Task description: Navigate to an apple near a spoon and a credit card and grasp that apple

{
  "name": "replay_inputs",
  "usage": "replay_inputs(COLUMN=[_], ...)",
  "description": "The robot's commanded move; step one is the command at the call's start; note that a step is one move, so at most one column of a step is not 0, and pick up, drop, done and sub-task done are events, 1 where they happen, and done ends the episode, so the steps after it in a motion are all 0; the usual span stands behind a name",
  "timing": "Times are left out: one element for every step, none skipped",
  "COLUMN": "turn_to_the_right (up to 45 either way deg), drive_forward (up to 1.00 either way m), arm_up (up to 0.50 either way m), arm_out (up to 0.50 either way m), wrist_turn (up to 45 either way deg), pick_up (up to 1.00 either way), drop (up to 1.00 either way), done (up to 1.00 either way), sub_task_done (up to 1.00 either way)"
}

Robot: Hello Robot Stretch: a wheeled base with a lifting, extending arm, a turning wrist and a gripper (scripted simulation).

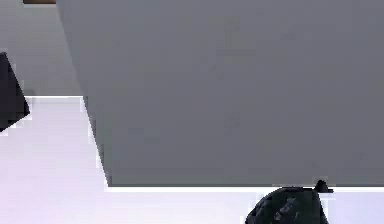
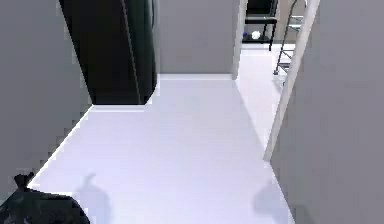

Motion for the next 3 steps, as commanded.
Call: replay_inputs(turn_to_the_right=[-45.0, -18.0, 0.0], drive_forward=[0.0, 0.0, 1.0], arm_up=[0.0, 0.0, 0.0], arm_out=[0.0, 0.0, 0.0], wrist_turn=[0.0, 0.0, 0.0], pick_up=[0.0, 0.0, 0.0], drop=[0.0, 0.0, 0.0], done=[0.0, 0.0, 0.0], sub_task_done=[0.0, 0.0, 0.0])
